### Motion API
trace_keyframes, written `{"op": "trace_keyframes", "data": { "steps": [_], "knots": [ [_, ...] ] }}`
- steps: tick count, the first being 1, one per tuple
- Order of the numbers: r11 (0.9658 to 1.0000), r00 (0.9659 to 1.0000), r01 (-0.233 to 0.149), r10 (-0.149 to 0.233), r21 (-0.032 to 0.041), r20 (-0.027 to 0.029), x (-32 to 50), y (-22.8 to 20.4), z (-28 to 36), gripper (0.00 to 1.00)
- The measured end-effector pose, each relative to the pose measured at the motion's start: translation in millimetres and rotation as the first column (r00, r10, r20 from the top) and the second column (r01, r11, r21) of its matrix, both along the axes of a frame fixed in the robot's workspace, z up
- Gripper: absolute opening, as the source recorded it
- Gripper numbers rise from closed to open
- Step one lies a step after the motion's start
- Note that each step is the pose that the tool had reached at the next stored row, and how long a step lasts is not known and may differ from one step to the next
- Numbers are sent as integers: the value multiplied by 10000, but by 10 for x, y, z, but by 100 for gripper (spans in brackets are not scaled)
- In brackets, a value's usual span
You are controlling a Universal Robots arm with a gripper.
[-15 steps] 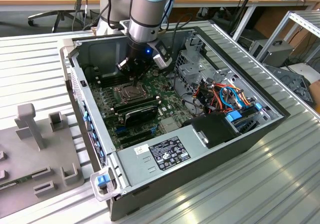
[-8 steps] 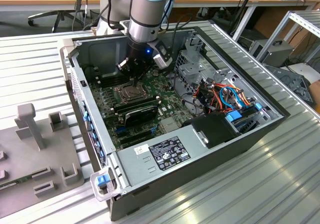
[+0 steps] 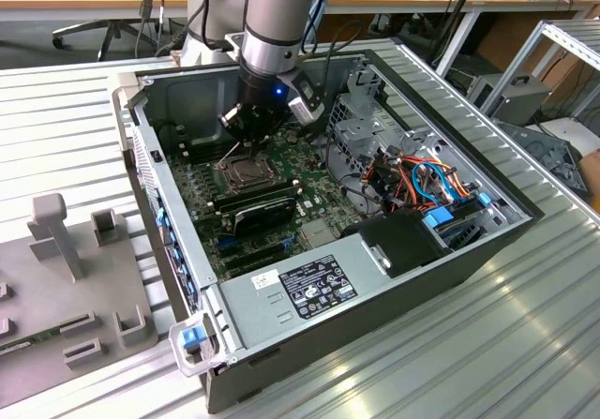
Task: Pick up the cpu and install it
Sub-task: 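Install the first cpu locking lever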
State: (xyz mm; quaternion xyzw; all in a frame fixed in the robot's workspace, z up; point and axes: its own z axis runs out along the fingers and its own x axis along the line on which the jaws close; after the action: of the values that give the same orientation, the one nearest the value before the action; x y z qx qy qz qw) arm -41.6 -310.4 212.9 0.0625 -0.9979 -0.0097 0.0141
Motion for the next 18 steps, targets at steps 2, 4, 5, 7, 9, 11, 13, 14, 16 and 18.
{"op": "trace_keyframes", "data": {
  "steps": [2,4,5,7,9,11,13,14,16,18],
  "knots": [
    [10000,10000,-1,1,9,-3,0,-1,3,11],
    [10000,10000,0,0,25,-4,-1,-1,6,11],
    [10000,10000,0,0,35,-4,-1,-1,17,11],
    [10000,10000,0,0,58,-2,0,-1,65,11],
    [10000,10000,0,0,72,-2,0,-1,117,11],
    [10000,10000,0,0,86,-2,0,-1,149,11],
    [9999,10000,0,0,115,-2,0,-2,195,11],
    [9999,10000,-1,1,127,-3,0,-4,213,11],
    [9999,10000,0,0,134,-2,0,-7,232,11],
    [9999,10000,-1,1,139,-3,0,-12,248,11]
  ]
}}
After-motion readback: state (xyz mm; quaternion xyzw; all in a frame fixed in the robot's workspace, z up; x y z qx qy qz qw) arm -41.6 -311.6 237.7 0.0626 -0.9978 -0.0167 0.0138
